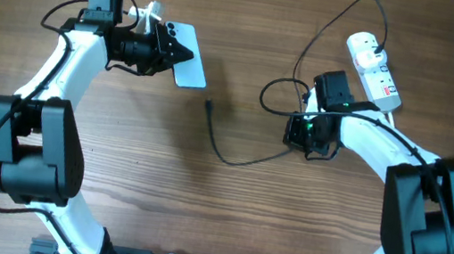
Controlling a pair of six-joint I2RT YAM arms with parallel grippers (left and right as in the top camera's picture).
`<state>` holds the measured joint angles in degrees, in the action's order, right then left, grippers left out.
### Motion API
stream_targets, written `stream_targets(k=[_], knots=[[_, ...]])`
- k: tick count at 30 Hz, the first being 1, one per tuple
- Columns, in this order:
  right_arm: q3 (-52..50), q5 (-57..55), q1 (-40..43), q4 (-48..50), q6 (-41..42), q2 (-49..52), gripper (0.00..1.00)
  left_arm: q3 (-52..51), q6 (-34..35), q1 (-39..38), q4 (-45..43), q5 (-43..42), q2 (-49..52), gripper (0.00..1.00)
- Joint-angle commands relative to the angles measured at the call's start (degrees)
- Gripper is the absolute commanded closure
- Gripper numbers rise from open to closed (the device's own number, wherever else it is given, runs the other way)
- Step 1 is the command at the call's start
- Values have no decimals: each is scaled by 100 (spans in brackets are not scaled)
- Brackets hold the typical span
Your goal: Plug charger to phone and switch on socket
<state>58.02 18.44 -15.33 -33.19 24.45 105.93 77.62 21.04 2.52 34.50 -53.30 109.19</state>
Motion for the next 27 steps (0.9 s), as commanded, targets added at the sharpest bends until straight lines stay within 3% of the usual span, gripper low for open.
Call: stream_targets(k=[1,6,10,16,21,27], knots=[[-225,-2151,66,-758,116,560,96,26,-111,-15,-39,-103,-9,96],[142,-3128,299,-1753,-22,546,96,26,-114,-15,-39,-101,-9,96],[695,-2210,321,-1926,-944,544,87,26,-114,-15,-39,-101,-9,96],[1797,-649,52,-2310,-1095,540,73,26,-118,-15,-59,-101,-9,96],[2214,-562,-518,-1989,-942,540,67,26,-138,-15,-127,26,-9,96],[2212,-1071,-1521,-1095,-455,555,66,26,-140,-15,-116,973,-9,96]])
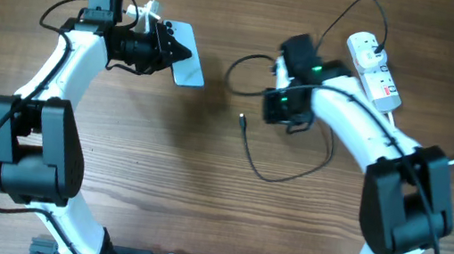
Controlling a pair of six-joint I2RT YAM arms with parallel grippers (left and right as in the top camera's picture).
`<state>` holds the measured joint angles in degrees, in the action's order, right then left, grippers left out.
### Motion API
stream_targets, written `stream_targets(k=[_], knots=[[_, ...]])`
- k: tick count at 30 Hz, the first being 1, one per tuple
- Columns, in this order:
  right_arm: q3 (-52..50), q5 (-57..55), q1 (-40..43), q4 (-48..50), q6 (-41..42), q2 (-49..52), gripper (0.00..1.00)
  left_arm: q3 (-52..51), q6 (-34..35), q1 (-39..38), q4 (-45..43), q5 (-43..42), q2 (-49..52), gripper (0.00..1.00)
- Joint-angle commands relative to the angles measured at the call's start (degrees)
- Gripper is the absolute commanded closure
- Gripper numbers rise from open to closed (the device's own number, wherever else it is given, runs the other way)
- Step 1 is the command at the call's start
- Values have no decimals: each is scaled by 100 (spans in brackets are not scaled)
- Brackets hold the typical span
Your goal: Plug charger to phone and switch on socket
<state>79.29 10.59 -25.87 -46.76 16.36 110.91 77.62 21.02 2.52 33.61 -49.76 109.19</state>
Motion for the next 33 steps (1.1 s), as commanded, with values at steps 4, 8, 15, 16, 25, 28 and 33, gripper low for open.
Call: stream_targets(k=[4,8,15,16,25,28,33], knots=[[85,-1137,-1084,564,551,190,65,26,-435,-15,44,787,-9,96],[85,-1856,-1541,577,636,404,65,26,-437,-15,52,787,-9,96],[85,-2107,-1587,544,619,612,62,26,-435,-15,57,785,-9,96],[85,-2164,-1585,566,614,612,61,26,-435,-15,59,785,-9,96],[85,-2085,-1574,330,461,682,69,26,-435,-15,76,785,-9,96],[85,-2087,-1567,363,457,785,74,26,-433,-15,94,785,-9,96],[85,-1991,-1502,332,415,815,70,26,-435,-15,118,785,-9,96]])
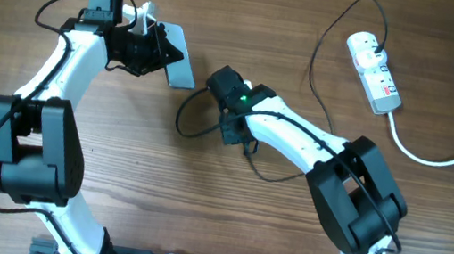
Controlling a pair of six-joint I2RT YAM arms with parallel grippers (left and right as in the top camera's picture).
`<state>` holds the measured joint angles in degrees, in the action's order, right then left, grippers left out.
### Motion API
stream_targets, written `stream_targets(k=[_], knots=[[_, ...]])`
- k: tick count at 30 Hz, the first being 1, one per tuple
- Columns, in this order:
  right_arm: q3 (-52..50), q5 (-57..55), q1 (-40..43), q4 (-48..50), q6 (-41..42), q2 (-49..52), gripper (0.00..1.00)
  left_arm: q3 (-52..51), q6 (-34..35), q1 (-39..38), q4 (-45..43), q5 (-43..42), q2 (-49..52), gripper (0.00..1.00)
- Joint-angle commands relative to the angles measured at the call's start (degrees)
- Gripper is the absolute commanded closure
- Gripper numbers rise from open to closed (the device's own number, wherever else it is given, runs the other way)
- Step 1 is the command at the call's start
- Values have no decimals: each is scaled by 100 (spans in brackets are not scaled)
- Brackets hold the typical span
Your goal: Plug charger to phone and switch on socket
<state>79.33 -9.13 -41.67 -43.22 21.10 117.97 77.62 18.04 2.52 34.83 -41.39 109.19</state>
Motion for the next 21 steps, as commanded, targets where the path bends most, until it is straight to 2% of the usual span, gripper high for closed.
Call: stream_targets(k=[1,5,8,13,21], knots=[[81,70,94,-33,-63,109,70,26,-138,-15,-4,-52,-9,96],[81,260,114,-52,-164,127,71,26,-136,-15,-9,-52,-9,96],[81,258,116,-48,-181,151,76,26,-136,-15,-7,-61,-9,96],[81,345,116,-28,-321,151,64,26,-136,-15,-7,-76,-9,96],[81,369,120,-26,-326,151,68,26,-136,-15,-7,-76,-9,96]])
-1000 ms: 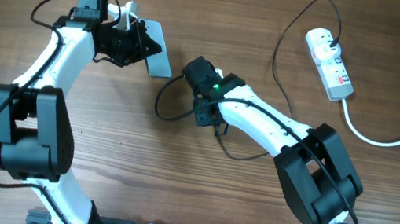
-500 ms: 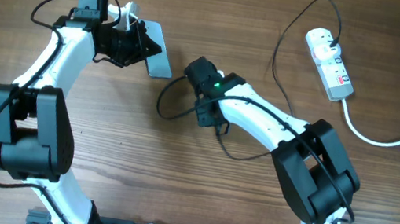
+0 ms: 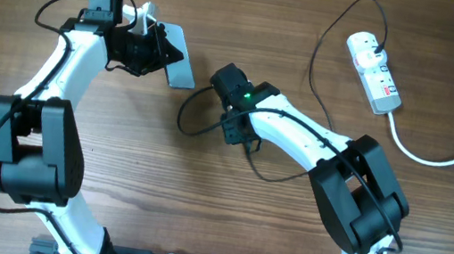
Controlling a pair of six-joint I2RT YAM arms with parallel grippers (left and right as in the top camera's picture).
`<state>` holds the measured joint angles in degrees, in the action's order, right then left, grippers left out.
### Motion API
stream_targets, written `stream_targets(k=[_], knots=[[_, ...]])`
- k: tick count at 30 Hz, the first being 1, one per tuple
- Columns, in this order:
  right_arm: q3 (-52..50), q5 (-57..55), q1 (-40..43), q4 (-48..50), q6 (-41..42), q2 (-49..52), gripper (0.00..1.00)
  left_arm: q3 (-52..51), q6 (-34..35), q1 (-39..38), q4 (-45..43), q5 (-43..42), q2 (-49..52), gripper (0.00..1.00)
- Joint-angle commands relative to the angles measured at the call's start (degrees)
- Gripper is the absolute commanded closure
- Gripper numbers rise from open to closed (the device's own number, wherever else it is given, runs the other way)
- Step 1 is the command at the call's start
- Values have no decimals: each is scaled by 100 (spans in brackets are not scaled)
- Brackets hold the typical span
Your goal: Plug charger to phone and switch on socket
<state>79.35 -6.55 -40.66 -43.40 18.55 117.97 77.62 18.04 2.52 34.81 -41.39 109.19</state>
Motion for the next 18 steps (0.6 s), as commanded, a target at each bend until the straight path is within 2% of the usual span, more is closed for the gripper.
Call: stream_targets(k=[1,8,10,13,18], knots=[[79,111,20,-9,-74,151,70,26,-136,-15,-4,-76,-9,96],[79,221,20,0,-205,151,85,26,-136,-15,-4,-76,-9,96],[79,219,20,-4,-203,151,87,26,-136,-15,-4,-76,-9,96],[79,223,20,7,-205,151,95,26,-136,-15,-4,-76,-9,96],[79,350,44,33,-345,151,96,26,-138,-15,-7,-116,-9,96]])
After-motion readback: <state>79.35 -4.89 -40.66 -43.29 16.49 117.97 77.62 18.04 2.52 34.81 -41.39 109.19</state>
